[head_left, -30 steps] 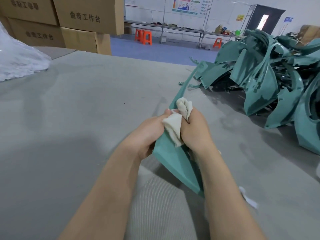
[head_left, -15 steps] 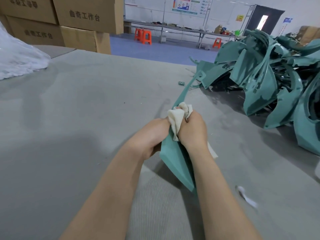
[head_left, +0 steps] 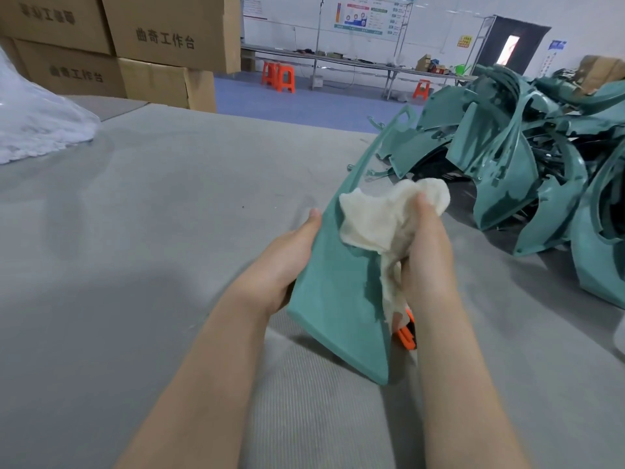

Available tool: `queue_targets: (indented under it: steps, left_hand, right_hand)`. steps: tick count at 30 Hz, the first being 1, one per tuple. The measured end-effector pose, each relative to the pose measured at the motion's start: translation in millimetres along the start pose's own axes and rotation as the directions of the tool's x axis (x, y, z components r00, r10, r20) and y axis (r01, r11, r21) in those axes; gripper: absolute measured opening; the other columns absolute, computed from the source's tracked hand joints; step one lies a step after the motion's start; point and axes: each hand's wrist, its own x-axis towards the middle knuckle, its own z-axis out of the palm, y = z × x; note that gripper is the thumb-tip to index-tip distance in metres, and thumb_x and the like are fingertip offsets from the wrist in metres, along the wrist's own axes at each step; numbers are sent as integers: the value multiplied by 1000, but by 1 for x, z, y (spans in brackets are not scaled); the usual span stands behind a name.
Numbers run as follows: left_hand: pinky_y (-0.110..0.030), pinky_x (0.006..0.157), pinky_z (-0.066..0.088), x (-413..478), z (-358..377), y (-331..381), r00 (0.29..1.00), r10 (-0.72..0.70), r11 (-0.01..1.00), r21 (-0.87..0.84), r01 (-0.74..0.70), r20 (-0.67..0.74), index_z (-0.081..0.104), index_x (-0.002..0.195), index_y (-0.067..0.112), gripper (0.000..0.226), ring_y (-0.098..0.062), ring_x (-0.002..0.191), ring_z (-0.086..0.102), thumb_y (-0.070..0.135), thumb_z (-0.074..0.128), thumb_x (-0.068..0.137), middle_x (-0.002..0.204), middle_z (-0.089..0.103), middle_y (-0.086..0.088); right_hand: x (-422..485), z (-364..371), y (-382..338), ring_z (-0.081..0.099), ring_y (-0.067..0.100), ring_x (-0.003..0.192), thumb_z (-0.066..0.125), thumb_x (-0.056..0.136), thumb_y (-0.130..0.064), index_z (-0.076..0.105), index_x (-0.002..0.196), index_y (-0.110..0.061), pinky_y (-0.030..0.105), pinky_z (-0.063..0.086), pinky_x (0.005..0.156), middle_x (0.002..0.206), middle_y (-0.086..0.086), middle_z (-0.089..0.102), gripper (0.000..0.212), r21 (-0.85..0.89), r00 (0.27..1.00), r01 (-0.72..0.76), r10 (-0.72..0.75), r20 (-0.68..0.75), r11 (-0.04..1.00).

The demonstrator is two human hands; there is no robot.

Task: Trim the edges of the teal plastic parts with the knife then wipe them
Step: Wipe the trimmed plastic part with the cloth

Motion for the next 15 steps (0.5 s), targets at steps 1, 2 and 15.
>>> queue_targets:
  steps: [1,2,15]
  left_hand:
    - [-26,62,55,0,0,1,1000,3,1000,-5,-4,-7,71,93,21,49,-17,76,73,62,46,90,85,76,0]
    - [-26,60,55,1,-1,1,1000,8,1000,-7,-8,-20,71,93,21,48,-17,74,73,62,47,90,83,76,0]
    - [-16,43,48,1,6,1,990,133,980,153,-125,-46,65,87,29,40,-7,59,69,58,38,96,64,72,9]
  right_hand:
    - [-4,3,3,63,-4,73,51,95,-40,56,119,-27,14,50,63,95,-15,65,27,-95,993,87,-79,86,992]
    - [-8,6,7,64,-7,78,54,94,-36,54,120,-30,10,49,64,98,-17,65,27,-183,972,179,-146,183,967]
    - [-20,35,19,52,22,75,40,100,-23,53,88,-14,37,42,80,69,-9,50,20,-676,897,435,-352,267,595]
